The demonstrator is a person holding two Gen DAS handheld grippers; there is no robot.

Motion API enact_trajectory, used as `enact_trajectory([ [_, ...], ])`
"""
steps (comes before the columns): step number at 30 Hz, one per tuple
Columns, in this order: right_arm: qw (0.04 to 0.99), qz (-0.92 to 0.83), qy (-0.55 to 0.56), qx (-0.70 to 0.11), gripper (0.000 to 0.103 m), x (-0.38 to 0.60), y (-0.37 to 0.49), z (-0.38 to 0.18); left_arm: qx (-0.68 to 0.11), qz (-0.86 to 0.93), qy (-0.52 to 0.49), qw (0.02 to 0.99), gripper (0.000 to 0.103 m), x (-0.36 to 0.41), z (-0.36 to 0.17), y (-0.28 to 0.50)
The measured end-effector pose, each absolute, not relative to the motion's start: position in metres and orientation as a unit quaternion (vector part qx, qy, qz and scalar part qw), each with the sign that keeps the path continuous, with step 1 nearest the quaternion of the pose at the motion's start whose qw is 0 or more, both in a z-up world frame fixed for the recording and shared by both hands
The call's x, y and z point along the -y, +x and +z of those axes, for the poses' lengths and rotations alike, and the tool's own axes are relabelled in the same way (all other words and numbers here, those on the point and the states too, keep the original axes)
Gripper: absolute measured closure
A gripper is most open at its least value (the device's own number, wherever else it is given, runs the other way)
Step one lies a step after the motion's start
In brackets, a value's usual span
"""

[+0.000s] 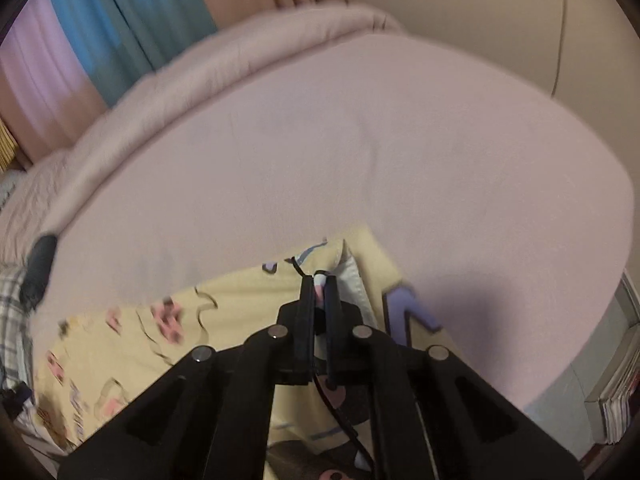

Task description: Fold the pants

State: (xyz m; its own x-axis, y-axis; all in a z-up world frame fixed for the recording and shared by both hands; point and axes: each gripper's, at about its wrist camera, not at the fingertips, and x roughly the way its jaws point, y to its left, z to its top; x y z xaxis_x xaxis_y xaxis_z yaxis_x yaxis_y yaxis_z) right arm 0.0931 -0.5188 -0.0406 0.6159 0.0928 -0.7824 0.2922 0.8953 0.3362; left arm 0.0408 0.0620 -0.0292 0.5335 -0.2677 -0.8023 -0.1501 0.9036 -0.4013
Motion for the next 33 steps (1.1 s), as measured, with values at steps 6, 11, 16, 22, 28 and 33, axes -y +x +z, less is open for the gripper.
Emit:
enact_trajectory([
  [6,0.850,-0.066,0.201,-0.482,0.093,0.526,0.135,-0.081,-0.499,-0.051,-0.201,0.841,0.065,-0.043,-0.038,0.044],
  [11,0.851,-0.072,0.219,-0.471,0.052,0.538,0.113,-0.079,-0.520,-0.049,-0.198,0.830,0.064,-0.041,-0.046,0.038],
  [16,0.853,-0.106,0.266,-0.436,0.041,0.568,0.051,-0.041,-0.525,-0.040,-0.202,0.826,0.064,-0.040,-0.048,0.033],
  [22,0.836,-0.082,0.330,-0.432,0.051,0.558,-0.003,-0.045,-0.531,-0.067,-0.190,0.823,0.064,-0.016,-0.047,0.039],
  [28,0.819,-0.063,0.351,-0.450,0.066,0.522,0.012,-0.083,-0.543,-0.081,-0.174,0.818,0.064,0.004,-0.052,0.044],
  [33,0.821,-0.088,0.358,-0.435,0.068,0.523,0.022,-0.091,-0.544,-0.084,-0.179,0.816,0.064,0.002,-0.053,0.038],
])
